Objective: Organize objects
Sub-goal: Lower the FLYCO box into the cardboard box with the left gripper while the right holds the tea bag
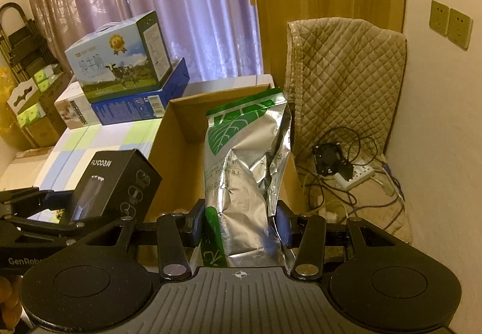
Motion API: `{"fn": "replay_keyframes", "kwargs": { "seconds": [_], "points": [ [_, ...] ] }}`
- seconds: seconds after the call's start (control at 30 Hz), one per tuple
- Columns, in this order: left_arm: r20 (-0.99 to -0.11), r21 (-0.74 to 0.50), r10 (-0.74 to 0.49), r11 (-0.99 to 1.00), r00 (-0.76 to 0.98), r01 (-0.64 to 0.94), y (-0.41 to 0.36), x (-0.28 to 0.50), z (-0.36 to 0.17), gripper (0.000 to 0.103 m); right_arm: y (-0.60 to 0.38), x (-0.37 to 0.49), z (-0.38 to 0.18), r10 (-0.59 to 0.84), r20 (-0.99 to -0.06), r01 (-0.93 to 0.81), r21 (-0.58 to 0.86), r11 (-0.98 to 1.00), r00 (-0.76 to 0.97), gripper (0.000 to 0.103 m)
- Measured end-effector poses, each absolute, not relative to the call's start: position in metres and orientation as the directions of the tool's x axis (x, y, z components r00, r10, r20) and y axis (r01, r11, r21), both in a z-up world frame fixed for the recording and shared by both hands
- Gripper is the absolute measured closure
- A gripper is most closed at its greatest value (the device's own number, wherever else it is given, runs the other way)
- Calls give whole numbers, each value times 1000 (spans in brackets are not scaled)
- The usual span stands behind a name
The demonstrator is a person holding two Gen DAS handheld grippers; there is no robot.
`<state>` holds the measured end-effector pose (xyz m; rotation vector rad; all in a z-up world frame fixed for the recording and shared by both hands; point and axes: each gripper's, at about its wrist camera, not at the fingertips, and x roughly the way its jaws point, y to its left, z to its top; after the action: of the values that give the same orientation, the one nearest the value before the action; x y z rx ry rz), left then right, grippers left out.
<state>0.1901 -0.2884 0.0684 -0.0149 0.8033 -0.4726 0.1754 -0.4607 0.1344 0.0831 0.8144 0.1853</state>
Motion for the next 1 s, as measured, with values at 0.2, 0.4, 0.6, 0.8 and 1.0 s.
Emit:
{"fn": "replay_keyframes", "kwargs": {
  "seconds": [0.2,0.4,0.6,0.8,1.0],
  "points": [
    [-693,-199,-411,899,593,390,-300,219,67,25,-469,208,132,227,-720,-127,192,973,655,59],
    [-703,-186,-396,904,591,384,-310,243,61,25,-470,237,122,229,-737,-124,195,973,636,59],
    [-712,-188,-388,909,585,373,-314,267,54,25,-472,261,110,224,-745,-116,195,974,628,59],
    [-711,-197,-393,907,583,372,-318,283,49,25,-477,273,102,216,-751,-102,196,975,624,59],
    [-687,-214,-406,906,603,366,-321,296,48,18,-479,278,100,212,-750,-91,200,976,626,59]
  ]
}}
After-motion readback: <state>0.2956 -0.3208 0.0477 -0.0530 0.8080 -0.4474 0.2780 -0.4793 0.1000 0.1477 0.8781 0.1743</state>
